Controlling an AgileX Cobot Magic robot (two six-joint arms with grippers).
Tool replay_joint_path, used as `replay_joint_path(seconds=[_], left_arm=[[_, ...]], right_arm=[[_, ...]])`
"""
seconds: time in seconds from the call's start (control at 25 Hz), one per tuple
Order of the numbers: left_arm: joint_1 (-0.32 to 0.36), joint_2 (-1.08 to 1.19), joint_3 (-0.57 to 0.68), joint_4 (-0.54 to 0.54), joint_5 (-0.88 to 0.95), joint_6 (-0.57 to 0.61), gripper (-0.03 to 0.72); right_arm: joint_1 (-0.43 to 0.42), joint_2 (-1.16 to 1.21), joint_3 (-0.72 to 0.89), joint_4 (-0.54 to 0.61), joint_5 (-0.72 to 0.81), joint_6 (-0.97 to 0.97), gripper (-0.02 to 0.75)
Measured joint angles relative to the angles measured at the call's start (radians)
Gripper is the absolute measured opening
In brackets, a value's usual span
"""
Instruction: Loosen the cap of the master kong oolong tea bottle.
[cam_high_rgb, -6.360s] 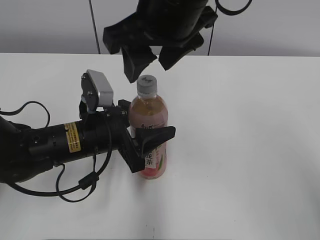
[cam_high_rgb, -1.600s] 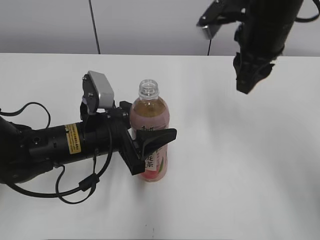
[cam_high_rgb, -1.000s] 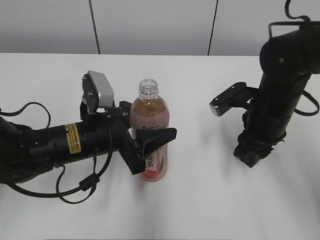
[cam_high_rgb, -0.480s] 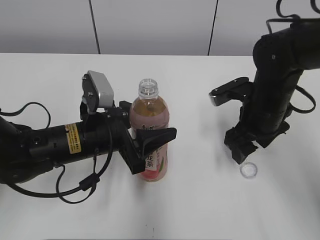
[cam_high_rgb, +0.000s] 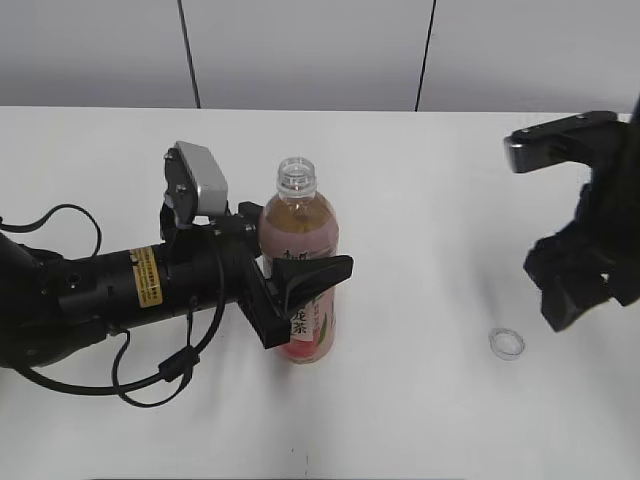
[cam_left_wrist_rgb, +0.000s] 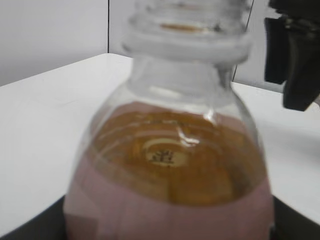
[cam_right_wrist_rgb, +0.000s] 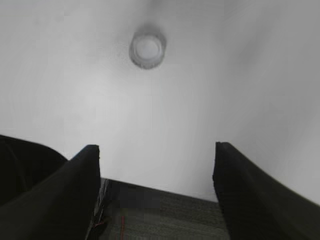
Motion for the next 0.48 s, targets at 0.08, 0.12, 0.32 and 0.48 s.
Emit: replay_joint_path(seconds=[0.08,0.12,0.32,0.48], left_arm=[[0.000,0.000,0.000,-0.001,0.000,0.000,0.436],[0.000,0.000,0.000,-0.001,0.000,0.000,0.436],[0.000,0.000,0.000,-0.001,0.000,0.000,0.436],[0.000,0.000,0.000,-0.002,0.001,0.000,0.436]], right_arm=[[0.000,-0.081,0.065,0.002,0.010,0.006,0.530],[0.000,-0.121,0.093,0.002,0.012,0.006,0.529],[0.000,-0.382,0.261,0.003,0.014,0.006,0.529],[0.000,-0.608,0.391,0.001,-0.026,-0.006,0.529]])
